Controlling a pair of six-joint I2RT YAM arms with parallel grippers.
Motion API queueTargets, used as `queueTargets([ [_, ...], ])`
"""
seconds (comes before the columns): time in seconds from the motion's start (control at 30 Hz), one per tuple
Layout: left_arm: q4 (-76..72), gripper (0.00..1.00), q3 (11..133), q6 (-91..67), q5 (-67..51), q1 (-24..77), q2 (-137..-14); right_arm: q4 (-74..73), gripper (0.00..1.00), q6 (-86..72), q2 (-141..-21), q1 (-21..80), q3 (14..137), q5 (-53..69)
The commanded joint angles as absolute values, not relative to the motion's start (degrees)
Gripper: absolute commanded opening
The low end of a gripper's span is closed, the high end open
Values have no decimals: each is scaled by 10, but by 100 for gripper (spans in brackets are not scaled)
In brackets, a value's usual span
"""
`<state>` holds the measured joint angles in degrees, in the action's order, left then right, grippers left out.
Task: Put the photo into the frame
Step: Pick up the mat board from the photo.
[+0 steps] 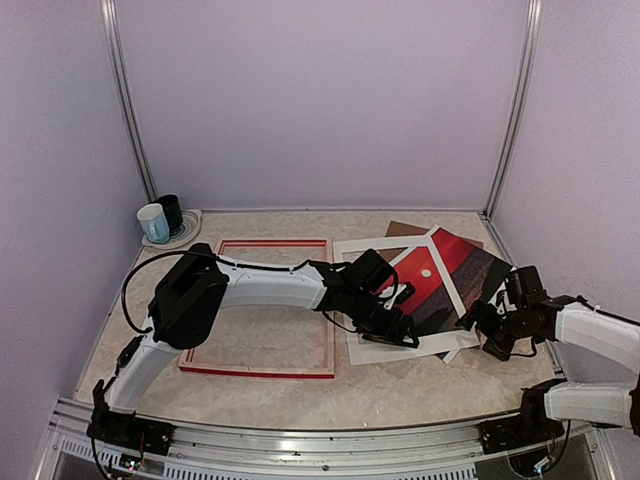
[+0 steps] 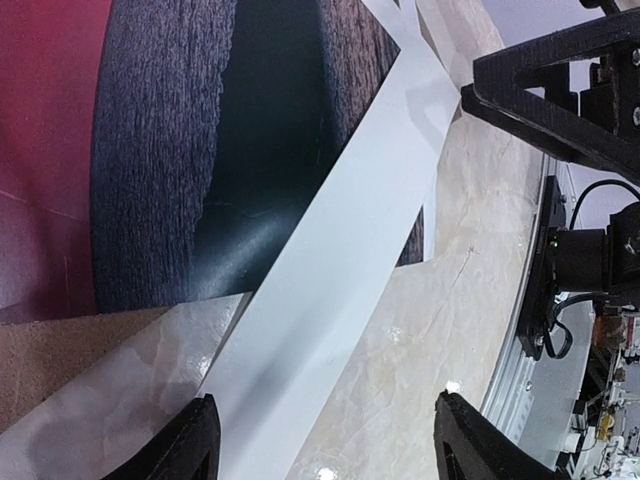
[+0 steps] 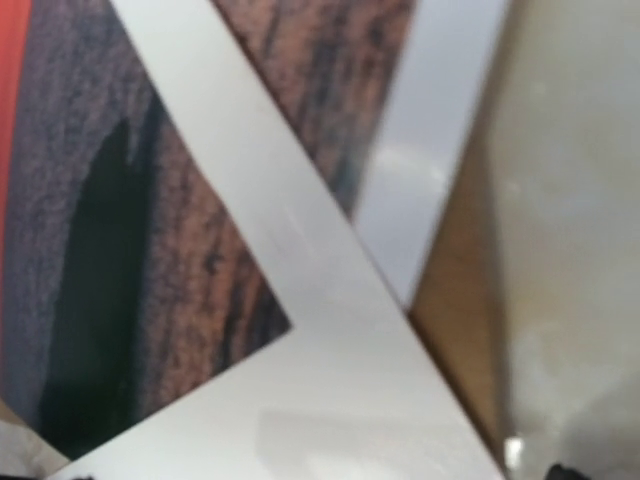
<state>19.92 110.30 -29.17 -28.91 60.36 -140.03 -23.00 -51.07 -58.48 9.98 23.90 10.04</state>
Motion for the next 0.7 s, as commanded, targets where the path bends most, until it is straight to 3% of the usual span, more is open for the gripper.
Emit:
queueTargets([
  [0.0, 204, 73, 1113, -294, -302, 611, -1423, -259, 98, -532, -553, 95, 226, 64],
  [0.37, 194, 72, 1113, -298, -314, 622, -1429, -209, 98, -537, -571, 95, 205, 82],
  [0.67, 192, 72, 1112, -298, -317, 626, -1433, -192, 97, -529, -513, 95, 200, 70],
])
